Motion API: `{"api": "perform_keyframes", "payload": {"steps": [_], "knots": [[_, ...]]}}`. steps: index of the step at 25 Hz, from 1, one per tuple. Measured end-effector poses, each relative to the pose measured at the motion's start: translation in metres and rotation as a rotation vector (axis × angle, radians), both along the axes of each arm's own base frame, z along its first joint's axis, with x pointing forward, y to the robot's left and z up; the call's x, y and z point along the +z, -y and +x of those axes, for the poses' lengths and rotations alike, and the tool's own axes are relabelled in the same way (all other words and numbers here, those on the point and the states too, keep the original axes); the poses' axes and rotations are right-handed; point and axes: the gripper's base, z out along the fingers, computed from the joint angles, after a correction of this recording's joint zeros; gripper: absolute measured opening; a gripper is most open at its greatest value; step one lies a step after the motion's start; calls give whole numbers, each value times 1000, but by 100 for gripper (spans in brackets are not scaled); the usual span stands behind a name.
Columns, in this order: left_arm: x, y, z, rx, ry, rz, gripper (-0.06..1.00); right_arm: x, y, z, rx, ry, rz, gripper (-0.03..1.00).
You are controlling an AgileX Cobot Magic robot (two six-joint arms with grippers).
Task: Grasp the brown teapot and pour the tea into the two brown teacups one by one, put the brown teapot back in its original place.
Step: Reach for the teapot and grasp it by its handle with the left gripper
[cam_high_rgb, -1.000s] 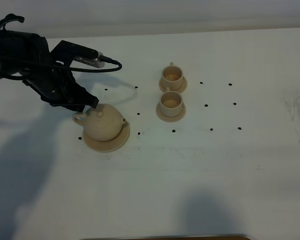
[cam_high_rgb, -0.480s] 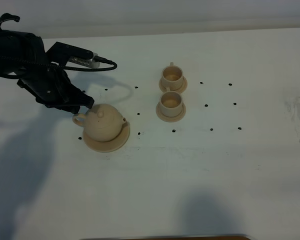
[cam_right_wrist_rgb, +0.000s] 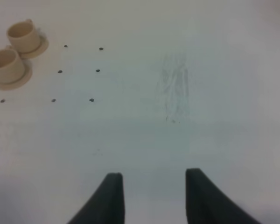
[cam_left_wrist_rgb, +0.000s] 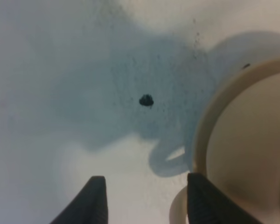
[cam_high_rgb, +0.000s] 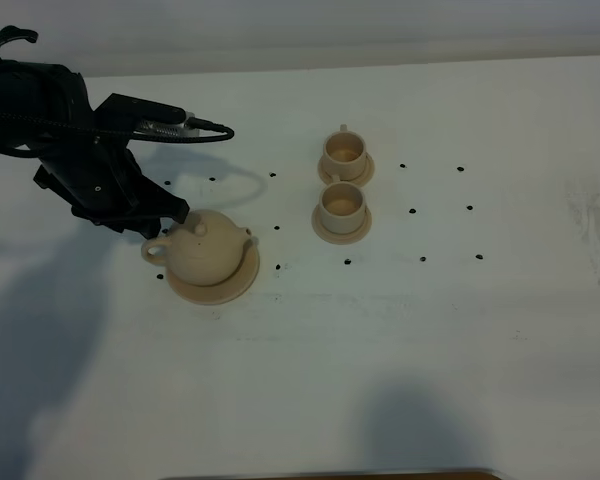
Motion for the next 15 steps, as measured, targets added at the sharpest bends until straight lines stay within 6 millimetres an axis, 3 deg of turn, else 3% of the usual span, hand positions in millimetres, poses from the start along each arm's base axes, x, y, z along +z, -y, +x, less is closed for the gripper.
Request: {"api": "perform_keyframes", "payload": {"steps": [15], "knots": [[-1, 0, -11, 15, -122, -4, 46, 0, 0, 0, 0, 0, 0, 31]]}}
